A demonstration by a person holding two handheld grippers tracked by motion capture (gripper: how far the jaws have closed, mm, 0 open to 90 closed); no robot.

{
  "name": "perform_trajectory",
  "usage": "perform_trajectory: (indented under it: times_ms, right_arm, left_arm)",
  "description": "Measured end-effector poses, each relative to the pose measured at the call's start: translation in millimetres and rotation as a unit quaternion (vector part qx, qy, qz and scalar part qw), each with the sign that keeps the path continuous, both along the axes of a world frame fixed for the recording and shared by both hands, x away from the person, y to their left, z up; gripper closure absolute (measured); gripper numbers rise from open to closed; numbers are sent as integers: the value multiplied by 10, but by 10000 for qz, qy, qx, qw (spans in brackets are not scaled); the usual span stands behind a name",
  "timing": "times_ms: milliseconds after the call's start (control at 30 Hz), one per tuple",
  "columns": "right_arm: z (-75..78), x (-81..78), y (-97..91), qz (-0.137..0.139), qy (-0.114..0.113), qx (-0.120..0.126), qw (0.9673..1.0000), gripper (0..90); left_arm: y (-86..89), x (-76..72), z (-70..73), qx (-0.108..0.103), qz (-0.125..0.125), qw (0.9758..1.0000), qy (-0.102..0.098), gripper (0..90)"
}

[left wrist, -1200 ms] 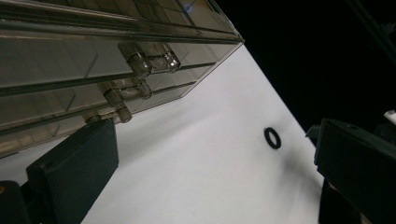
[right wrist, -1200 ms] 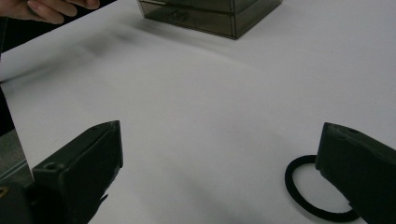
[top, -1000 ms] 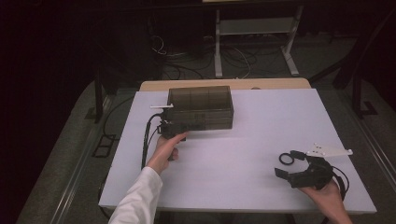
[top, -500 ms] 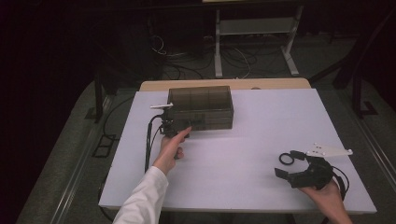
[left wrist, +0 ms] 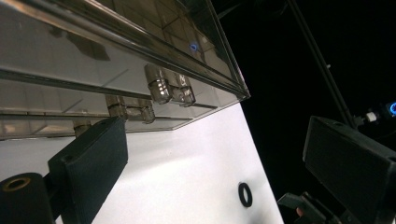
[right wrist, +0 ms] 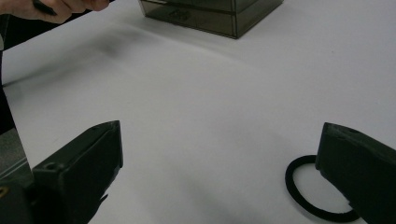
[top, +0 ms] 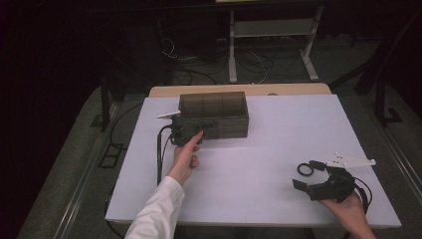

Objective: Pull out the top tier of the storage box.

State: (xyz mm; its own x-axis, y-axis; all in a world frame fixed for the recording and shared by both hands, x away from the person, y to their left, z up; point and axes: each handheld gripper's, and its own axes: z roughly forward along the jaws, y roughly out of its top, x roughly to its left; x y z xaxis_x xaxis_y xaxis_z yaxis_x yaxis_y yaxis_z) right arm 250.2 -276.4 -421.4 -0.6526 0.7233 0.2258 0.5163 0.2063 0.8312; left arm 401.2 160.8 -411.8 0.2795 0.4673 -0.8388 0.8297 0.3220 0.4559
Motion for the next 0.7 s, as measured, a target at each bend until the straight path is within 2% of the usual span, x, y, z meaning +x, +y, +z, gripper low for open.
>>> perform_trajectory:
  times_ms: [200,400,700]
  right_arm:
    - [0,0,3,4,11,-5,10000,3]
    - [-1,0,1,5,13,-7,10000,3]
    - [-1,0,-1,8,10,-8,10000,3]
  left_arm:
    - [17,-3,-28,-92,223,9996,120,134]
    - [30,7,-56,-157,314,9992,215,162]
    - [49,24,-78,-256,434,9981,348,284]
